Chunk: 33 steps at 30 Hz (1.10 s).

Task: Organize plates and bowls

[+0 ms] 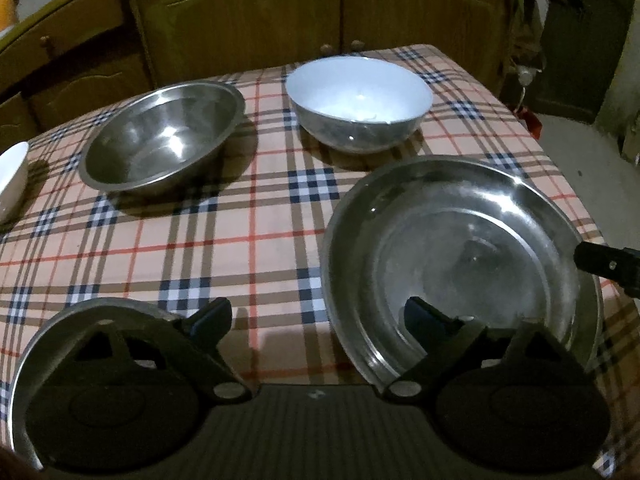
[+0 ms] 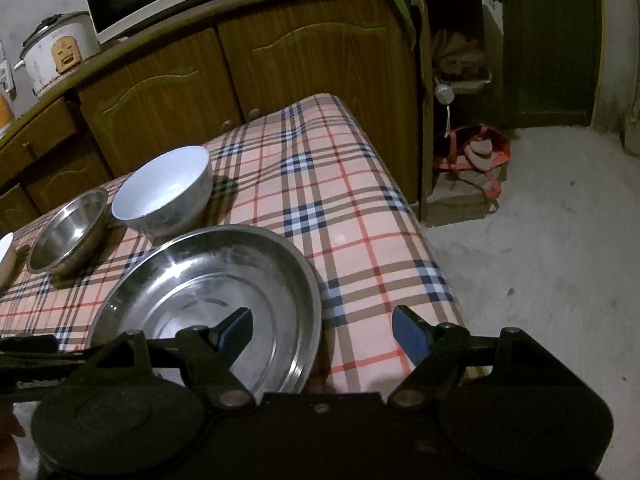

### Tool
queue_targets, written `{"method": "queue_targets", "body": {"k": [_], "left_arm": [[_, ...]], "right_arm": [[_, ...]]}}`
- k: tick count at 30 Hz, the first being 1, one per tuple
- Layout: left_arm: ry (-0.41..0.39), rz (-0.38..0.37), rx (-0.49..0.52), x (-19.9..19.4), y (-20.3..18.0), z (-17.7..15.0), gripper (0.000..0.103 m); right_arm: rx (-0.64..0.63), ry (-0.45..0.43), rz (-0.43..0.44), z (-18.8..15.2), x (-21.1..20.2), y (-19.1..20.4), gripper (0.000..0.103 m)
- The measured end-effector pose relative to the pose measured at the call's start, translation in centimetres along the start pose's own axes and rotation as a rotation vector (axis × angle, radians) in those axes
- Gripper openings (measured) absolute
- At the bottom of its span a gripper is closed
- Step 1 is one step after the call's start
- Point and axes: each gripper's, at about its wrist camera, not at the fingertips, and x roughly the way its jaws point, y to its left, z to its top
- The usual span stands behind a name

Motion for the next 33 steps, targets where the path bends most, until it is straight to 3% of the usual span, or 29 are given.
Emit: {"method": "queue_targets", "body": {"k": [9,11,13,14,16,17,18,21,33], "left_arm": [[0.018,-0.021,0.031,1.4,-0.6,-0.1,0.076],[0.015,-0.040,0.030,1.3,-0.6,0.0,0.067],[0.009,-0.061,0.047,1.2,-0.9,0.0,0.050],[0.005,-0.072,0.058,1.1,-1.1,0.0,0.045],[-0.001,-0.079,0.073,1.0,-1.5,-0.1,0.041],[-0.005,-0.082,0.073,1.0,-1.6,-0.1,0.040],[-0.006,-0.087,0.065,1.0,-1.5,-0.1,0.037],[0.000,-0.110,0.027,0.8,-1.2,0.1,0.030],[-0.077,-0.147,0.061,-2.2,-2.3,0.8,0.028]], "right_arm": [[0.049,0.041,0.017,-0.4,1.3,-0.6,0.091],[0.064,0.046,0.025,-0.6,1.6,-0.6,0.090],[0.071,0.049,0.034,-0.6,1.9,-0.5,0.090],[0.076,0.050,0.045,-0.7,2.0,-0.5,0.084],[0.081,0.050,0.061,-0.7,2.1,-0.2,0.056],[0.077,0.056,0.065,-0.7,2.2,-0.1,0.034],[0.070,0.056,0.048,-0.8,2.2,0.1,0.031],[0.044,0.038,0.005,-0.8,1.8,0.4,0.028],[0.030,-0.072,-0.052,-0.4,-2.8,0.4,0.029]]}}
